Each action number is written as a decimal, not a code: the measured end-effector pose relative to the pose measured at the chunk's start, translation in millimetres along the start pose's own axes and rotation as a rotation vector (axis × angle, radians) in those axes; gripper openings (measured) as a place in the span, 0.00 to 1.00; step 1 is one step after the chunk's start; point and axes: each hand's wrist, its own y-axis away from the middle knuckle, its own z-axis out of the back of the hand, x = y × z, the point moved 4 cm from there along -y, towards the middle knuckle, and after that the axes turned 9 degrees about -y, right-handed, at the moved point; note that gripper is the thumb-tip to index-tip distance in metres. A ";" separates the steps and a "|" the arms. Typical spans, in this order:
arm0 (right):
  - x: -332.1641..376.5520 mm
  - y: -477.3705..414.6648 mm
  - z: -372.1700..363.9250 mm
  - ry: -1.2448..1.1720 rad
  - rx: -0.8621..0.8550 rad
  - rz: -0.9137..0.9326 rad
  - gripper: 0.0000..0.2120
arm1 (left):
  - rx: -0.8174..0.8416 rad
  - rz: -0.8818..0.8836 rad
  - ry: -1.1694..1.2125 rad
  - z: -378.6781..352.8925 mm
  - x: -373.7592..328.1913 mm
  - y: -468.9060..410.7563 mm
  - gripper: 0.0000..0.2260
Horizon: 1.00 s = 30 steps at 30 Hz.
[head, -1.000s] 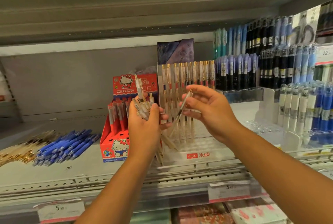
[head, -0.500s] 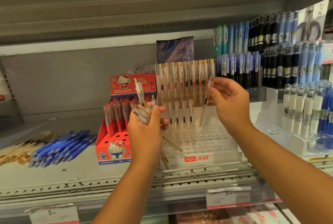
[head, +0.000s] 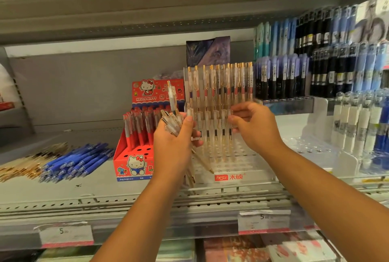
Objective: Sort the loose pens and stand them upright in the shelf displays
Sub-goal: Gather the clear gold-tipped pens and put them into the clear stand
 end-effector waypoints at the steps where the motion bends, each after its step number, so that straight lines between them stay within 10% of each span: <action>1: -0.5 0.5 -1.0 0.013 -0.003 -0.006 0.08 | 0.010 0.004 0.002 0.1 0.0 -0.2 0.05; 13: 18.5 13.0 3.7 0.249 -0.116 0.145 0.12 | 0.107 0.012 -0.013 -3.9 2.5 -0.5 0.05; 21: 44.5 40.9 -36.9 -0.038 0.287 0.209 0.24 | 0.134 -0.056 -0.100 -7.1 0.1 1.0 0.06; 30: 42.4 44.4 -40.5 -0.209 0.207 0.162 0.22 | 0.168 -0.087 -0.076 -9.8 -4.2 4.0 0.08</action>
